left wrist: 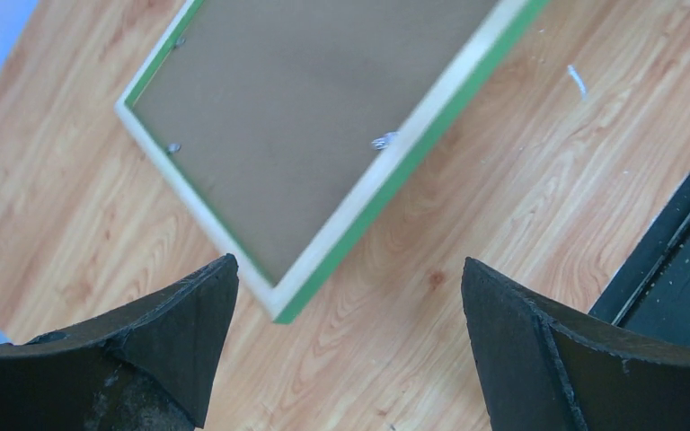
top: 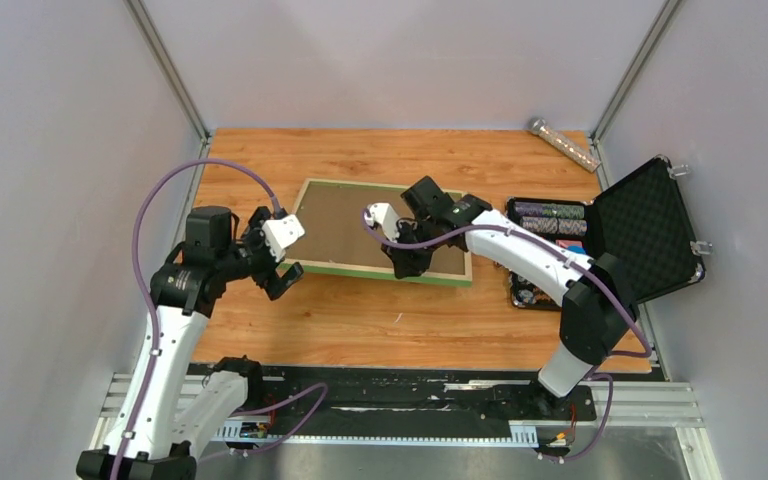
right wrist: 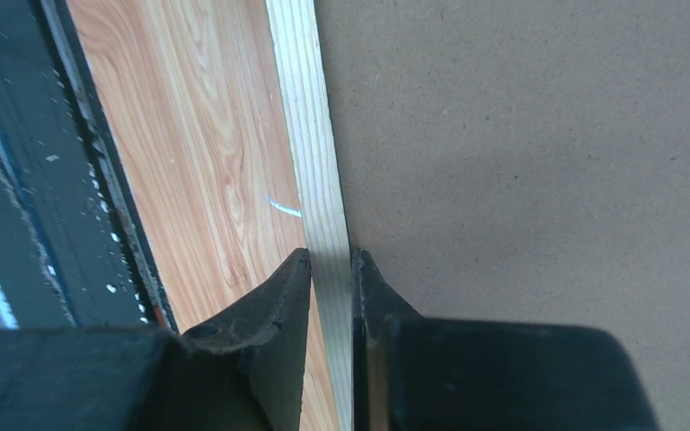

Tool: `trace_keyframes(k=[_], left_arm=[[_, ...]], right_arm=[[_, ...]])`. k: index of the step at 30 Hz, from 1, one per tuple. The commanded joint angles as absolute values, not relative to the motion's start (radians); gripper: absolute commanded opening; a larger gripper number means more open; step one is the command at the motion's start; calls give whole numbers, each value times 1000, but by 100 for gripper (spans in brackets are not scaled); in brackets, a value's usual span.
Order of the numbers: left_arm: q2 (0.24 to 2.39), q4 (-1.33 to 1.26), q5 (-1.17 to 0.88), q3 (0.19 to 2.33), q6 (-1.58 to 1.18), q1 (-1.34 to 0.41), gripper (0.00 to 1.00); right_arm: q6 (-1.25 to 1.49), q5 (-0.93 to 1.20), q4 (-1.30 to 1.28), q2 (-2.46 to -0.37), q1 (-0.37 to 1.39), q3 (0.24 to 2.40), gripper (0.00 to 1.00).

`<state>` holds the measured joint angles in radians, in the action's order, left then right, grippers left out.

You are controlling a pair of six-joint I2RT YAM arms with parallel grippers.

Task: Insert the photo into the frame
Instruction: Turn over the photo frame at the center of the board.

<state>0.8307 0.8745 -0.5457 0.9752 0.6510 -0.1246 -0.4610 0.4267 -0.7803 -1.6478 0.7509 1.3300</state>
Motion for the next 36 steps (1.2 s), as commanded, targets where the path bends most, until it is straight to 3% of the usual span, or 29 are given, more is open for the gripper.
trace_keyframes(k=[1, 10, 26, 32, 36], left_arm=[[852, 897, -571, 1056, 721, -212, 100], [1010, 768, -284, 1069, 781, -488, 100], [1176, 415, -83, 998, 967, -538, 100], [1233, 362, -53, 1015, 983, -558, 91], [1286, 357, -6, 1048, 971, -583, 75]], right_arm=[[-424, 533, -869, -1676, 707, 1486, 0], [-426, 609, -1007, -1748, 660, 1707, 0], [-443, 752, -1175, -1819, 585, 1893, 0], [-443, 788, -1206, -1831, 564, 1925, 0], [-444, 793, -1221, -1836, 553, 1937, 0]])
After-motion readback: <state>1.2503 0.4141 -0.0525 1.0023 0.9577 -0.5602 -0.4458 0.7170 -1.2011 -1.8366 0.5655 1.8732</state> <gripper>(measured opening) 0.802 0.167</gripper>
